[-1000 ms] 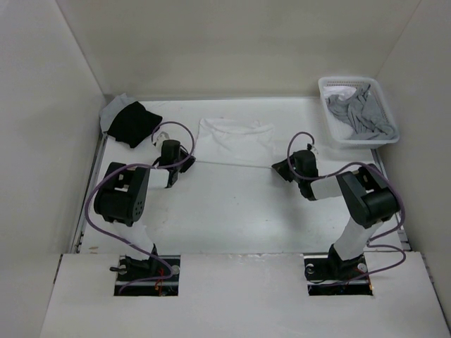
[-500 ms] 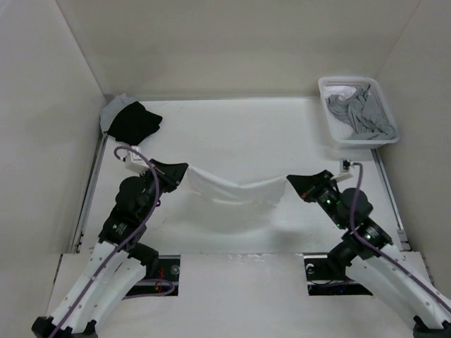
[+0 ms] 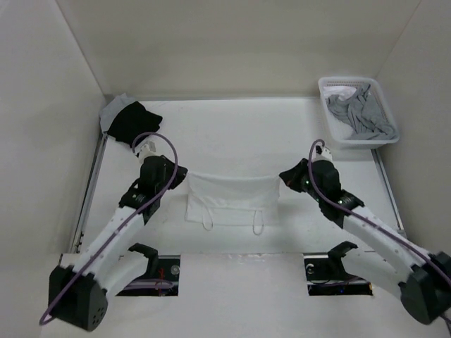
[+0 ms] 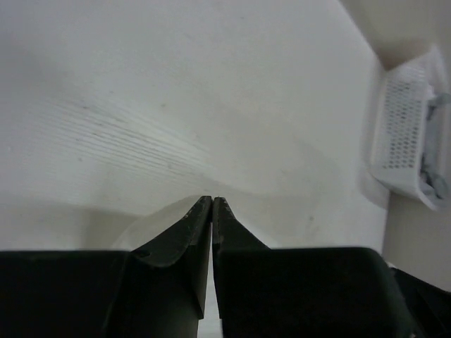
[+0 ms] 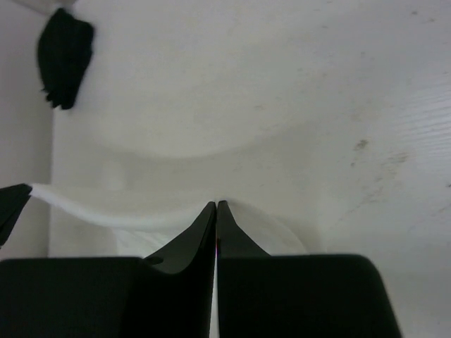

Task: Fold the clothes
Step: Fold the tank top

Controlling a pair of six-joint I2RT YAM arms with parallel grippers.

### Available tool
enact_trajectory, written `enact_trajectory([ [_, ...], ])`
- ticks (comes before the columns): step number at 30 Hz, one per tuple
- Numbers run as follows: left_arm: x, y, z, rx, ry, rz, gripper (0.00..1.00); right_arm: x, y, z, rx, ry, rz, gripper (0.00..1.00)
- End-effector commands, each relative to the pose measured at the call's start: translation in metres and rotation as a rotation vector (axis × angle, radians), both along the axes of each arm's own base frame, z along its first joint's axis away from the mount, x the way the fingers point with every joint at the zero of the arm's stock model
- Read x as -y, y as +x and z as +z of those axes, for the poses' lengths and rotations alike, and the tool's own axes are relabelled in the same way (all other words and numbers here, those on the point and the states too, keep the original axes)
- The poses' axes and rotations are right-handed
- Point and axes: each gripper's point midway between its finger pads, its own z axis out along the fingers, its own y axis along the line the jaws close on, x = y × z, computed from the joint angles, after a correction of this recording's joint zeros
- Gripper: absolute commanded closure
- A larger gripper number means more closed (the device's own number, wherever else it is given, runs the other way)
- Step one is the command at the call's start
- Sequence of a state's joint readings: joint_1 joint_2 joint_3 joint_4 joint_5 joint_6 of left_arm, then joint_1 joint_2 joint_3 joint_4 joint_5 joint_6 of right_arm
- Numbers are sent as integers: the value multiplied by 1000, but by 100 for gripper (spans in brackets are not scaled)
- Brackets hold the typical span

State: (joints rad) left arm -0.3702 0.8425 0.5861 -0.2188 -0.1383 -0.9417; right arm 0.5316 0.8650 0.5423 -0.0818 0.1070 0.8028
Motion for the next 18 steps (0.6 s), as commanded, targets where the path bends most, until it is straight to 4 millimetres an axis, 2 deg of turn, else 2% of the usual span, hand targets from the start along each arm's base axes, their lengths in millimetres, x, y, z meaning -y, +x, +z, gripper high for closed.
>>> enact_trajectory([
  [1, -1, 49, -6, 54, -47, 7, 97, -7, 49, 13, 88, 80, 17, 97],
  [5, 1, 98, -10, 52, -66, 10, 97, -2, 107, 9, 77, 85, -16, 97],
  [8, 7, 112, -2, 71, -79, 0, 97, 2, 124, 9, 70, 91, -19, 97],
  [10, 9, 109, -2, 73, -74, -9, 97, 4, 122, 5, 60, 91, -17, 97],
  [12, 8, 98, -9, 65, -74, -14, 97, 6, 111, -5, 45, 88, -15, 97],
  [18, -1, 45, -35, 32, -91, -18, 96, 14, 63, -37, -4, 72, -15, 97],
])
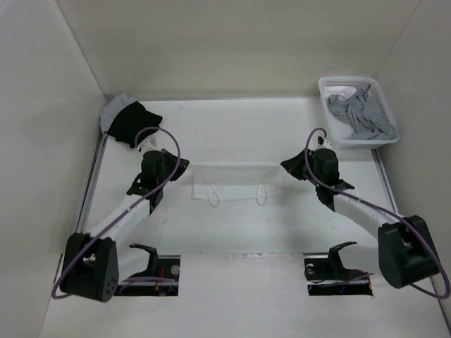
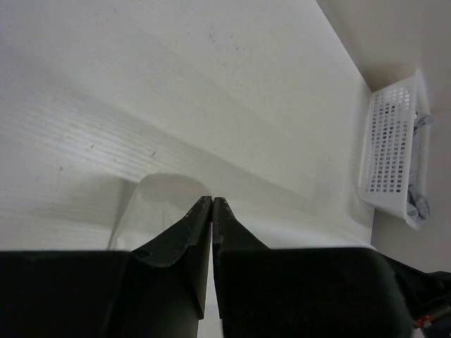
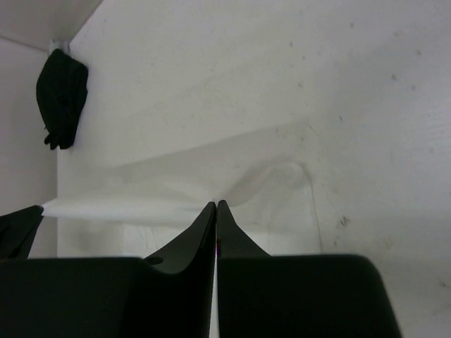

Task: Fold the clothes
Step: Fold the tank top

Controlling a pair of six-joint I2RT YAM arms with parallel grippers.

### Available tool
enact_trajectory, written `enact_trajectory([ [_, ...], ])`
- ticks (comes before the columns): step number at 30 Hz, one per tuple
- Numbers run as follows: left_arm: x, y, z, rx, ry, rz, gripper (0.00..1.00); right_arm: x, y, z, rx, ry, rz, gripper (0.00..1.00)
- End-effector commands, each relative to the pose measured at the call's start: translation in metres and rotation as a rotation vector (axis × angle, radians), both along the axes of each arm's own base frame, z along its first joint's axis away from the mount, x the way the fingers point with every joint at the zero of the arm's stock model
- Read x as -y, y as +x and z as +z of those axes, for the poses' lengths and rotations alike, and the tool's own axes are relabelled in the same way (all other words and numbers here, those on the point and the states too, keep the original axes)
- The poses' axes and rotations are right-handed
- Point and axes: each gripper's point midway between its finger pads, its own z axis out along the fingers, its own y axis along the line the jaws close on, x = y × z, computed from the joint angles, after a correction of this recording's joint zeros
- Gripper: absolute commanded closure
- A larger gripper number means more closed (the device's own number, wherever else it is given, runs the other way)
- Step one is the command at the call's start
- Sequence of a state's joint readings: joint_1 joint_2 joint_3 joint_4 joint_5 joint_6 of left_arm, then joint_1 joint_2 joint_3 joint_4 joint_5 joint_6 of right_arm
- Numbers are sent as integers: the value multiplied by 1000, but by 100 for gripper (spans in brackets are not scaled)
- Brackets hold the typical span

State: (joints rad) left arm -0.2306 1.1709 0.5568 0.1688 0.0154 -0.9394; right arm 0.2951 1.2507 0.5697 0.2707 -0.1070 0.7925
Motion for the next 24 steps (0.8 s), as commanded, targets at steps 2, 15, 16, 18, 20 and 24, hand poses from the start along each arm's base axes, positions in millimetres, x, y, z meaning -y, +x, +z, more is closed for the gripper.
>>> enact_trajectory([
  [2, -1, -35, -9, 18, -31, -21, 96, 1, -30, -13, 12, 1, 20, 97],
  [15, -6, -100, -83, -135, -22, -26, 95, 12, -81, -73, -149, 0, 6, 94],
  [16, -6, -102, -87, -144, -21, -28, 94, 12, -82, -75, -159, 4, 4, 93],
  [18, -5, -105, -91, -151, -21, -31, 94, 11, -84, -79, -182, 10, 1, 92],
  [20, -6, -106, -91, -150, -19, -32, 93, 10, -86, -84, -208, 12, -3, 92],
  [24, -6, -108, -93, -156, -6, -43, 81, 1, -98, -87, -240, 8, 30, 83],
])
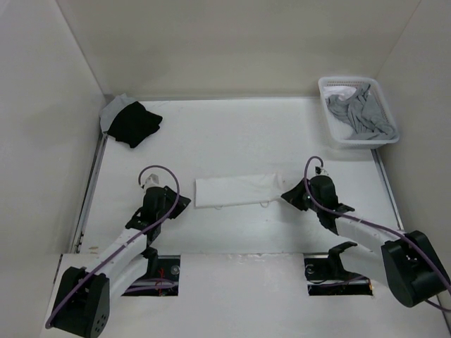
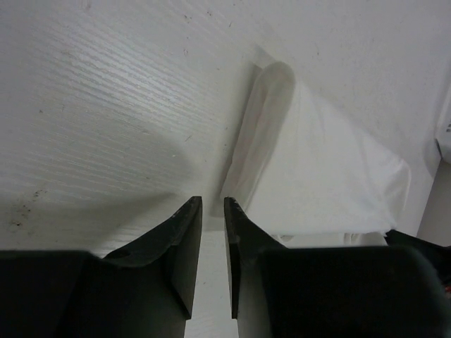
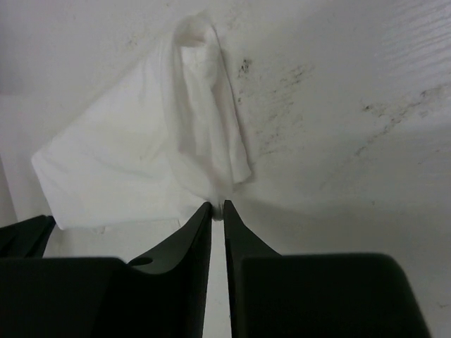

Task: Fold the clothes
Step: Fold the tank top

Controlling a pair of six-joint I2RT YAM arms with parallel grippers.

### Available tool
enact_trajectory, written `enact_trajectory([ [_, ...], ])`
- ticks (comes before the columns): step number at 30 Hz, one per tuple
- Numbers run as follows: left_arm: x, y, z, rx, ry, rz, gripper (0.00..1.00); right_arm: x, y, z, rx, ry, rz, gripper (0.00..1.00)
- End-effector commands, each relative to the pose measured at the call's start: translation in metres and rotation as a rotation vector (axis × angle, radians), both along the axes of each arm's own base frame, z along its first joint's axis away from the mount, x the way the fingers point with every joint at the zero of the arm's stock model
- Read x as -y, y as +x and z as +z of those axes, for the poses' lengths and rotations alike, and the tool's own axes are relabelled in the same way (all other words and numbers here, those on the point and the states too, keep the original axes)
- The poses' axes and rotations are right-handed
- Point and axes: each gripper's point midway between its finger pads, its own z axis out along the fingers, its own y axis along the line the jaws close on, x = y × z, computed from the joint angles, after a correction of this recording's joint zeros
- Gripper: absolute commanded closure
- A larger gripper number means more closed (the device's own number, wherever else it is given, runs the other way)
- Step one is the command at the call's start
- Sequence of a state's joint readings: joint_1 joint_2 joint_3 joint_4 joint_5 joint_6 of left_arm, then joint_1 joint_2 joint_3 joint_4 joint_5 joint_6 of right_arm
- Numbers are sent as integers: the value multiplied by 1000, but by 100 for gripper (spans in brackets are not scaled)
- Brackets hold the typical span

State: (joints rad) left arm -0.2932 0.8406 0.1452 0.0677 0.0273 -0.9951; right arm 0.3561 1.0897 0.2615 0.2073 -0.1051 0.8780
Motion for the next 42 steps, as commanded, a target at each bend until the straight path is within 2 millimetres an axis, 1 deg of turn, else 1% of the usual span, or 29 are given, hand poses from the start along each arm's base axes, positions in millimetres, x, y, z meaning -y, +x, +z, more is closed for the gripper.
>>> enact_trajectory([
  [1, 0, 4, 8, 35, -1, 2, 76, -8, -7, 5, -4, 7, 17, 77],
  [2, -1, 4, 9, 39, 4, 5, 75, -7, -6, 12, 12, -2, 12, 71],
  [3, -2, 5, 13, 44, 6, 6, 75, -3, -4, 20, 36, -18, -1, 68],
  [4, -3, 8, 19, 60, 10, 13, 75, 0, -1, 29, 66, -39, -9, 66],
  [6, 0, 17, 39, 108, 11, 8, 77, 2, 7, 51, 134, -84, -21, 66],
  [7, 5, 21, 49, 130, 13, -7, 77, 1, 11, 59, 162, -105, -20, 68],
  [9, 19, 31, 66, 162, 18, -30, 77, -6, 21, 69, 189, -142, 6, 77],
  [11, 45, 43, 80, 194, 18, -83, 77, -18, 37, 72, 195, -185, 50, 88],
  [13, 65, 51, 82, 203, 17, -117, 77, -27, 50, 74, 204, -191, 66, 93],
  [15, 83, 59, 77, 203, 13, -147, 78, -36, 64, 75, 215, -184, 69, 93],
  [17, 89, 69, 66, 200, 14, -143, 79, -40, 75, 70, 204, -177, 73, 94],
  [20, 81, 79, 45, 170, 22, -113, 80, -36, 84, 47, 142, -194, 57, 94],
  [22, 72, 82, 34, 152, 28, -92, 80, -32, 83, 33, 106, -208, 46, 94],
  [24, 60, 82, 23, 127, 41, -66, 80, -22, 81, 23, 78, -207, 12, 94],
  [29, 41, 82, 5, 89, 59, -33, 80, -3, 78, 15, 73, -223, -69, 94],
  [31, 37, 83, -1, 80, 68, -32, 80, 0, 78, 14, 77, -214, -82, 93],
  [35, 30, 88, -5, 75, 83, -25, 80, 6, 78, 8, 59, -220, -103, 93],
  [38, 28, 92, -4, 83, 94, -27, 80, 6, 77, 6, 56, -219, -103, 93],
  [40, 29, 95, 2, 97, 81, -32, 80, 3, 76, 14, 78, -197, -96, 91],
  [41, 28, 96, 6, 109, 75, -33, 80, 3, 75, 21, 96, -186, -99, 88],
  [42, 28, 98, 13, 127, 70, -33, 79, 5, 73, 29, 116, -179, -106, 83],
])
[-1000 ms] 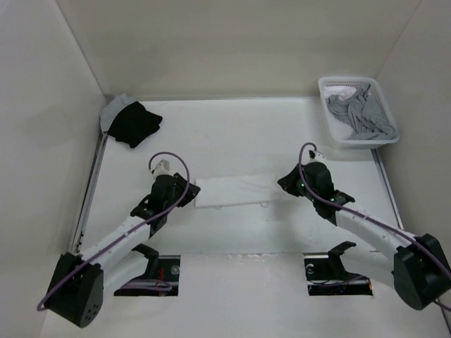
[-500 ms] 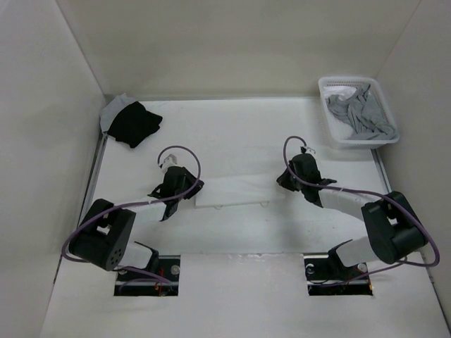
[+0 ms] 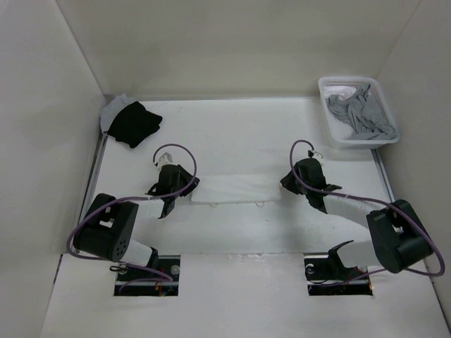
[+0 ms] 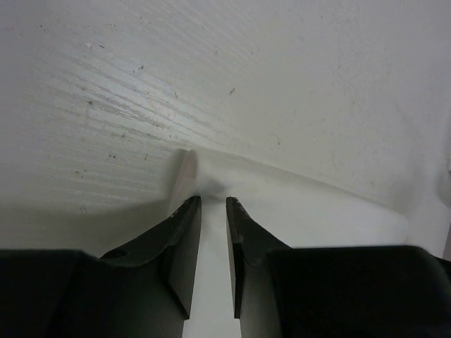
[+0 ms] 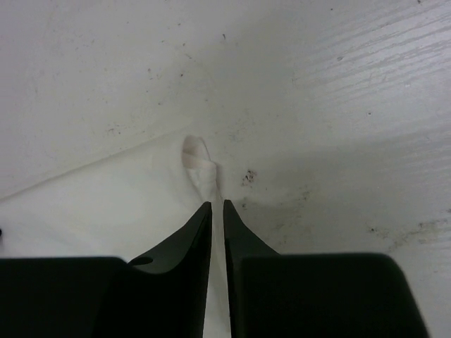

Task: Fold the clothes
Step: Fold the tank top

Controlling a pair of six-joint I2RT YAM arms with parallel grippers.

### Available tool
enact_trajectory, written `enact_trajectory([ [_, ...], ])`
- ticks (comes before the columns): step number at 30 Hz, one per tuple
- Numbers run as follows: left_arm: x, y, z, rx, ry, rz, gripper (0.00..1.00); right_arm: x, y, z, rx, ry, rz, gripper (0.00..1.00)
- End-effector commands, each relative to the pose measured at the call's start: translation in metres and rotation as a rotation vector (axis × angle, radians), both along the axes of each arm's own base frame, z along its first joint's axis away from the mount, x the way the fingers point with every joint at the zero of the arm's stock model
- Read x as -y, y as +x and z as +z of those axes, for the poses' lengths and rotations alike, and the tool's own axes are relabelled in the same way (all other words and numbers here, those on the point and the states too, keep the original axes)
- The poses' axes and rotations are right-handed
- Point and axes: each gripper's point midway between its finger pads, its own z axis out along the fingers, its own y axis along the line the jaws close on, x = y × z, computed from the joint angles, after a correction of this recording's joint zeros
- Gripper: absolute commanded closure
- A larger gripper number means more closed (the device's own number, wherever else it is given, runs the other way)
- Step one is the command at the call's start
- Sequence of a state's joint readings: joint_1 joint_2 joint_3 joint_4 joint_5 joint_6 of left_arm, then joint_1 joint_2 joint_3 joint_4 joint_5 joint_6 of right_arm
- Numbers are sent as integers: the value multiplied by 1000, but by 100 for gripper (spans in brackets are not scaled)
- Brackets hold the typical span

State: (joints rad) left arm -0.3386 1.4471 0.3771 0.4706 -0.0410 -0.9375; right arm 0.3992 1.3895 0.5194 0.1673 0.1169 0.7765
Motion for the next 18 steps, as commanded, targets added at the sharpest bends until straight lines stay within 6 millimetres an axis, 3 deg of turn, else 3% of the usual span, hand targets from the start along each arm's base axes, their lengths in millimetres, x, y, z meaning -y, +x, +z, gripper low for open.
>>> enact_trajectory([
  [1, -2, 13, 27, 91, -8, -11, 78, 1, 7, 38, 132, 54, -23, 75],
  [4, -6, 15, 48, 139, -12, -10, 74, -6, -8, 35, 98, 76, 25, 56],
  [9, -8, 15, 70, 180, -10, -12, 72, -22, -27, 10, 19, 180, 81, 48],
  [16, -1, 16, 88, 215, -37, -33, 72, -37, -31, -6, -35, 301, 97, 51],
  [18, 1, 16, 94, 231, -44, -37, 72, -39, -29, -11, -44, 325, 87, 64],
])
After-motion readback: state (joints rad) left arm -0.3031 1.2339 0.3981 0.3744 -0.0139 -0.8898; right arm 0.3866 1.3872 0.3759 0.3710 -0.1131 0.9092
